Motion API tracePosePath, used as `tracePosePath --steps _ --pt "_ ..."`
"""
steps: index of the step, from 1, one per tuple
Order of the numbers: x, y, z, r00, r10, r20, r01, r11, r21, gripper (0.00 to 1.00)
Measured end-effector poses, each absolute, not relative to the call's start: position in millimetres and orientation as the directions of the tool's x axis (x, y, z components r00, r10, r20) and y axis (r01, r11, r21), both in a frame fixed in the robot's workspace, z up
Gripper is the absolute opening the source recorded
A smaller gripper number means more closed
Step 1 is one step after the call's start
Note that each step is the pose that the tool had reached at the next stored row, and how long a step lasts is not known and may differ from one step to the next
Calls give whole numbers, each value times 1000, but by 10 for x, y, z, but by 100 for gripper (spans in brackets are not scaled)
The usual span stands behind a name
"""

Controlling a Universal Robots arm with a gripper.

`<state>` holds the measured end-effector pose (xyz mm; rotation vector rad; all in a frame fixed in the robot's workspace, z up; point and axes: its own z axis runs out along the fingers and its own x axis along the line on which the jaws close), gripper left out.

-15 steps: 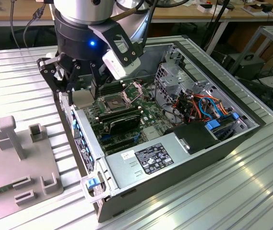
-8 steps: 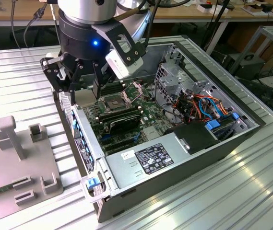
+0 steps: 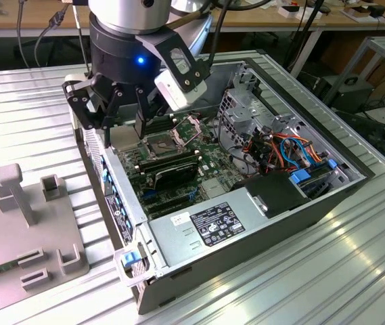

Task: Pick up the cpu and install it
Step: 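Pick up the cpu and move it towards the insertion slot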

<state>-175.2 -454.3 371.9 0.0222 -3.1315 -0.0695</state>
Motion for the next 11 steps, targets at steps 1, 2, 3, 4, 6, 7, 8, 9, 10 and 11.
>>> tracePosePath --steps 1,2,3,4,6,7,8,9,10,11 --pt "-1744 -4544 3719 -1000 -14 9 -14 999 45 55" --pt "-1733 -4544 3718 -1000 -14 9 -14 999 45 55" --pt "-1716 -4544 3718 -1000 -14 9 -14 999 45 55" --pt "-1704 -4544 3719 -1000 -14 9 -14 999 44 55" --pt "-1677 -4544 3719 -1000 -14 9 -14 999 44 55" --pt "-1664 -4544 3718 -1000 -14 9 -14 999 45 55" --pt "-1649 -4544 3719 -1000 -14 9 -14 999 45 55" --pt "-1635 -4544 3718 -1000 -14 9 -14 999 45 55" --pt "-1622 -4544 3718 -1000 -14 9 -14 999 45 55" --pt "-1607 -4544 3718 -1000 -14 9 -14 999 45 55"
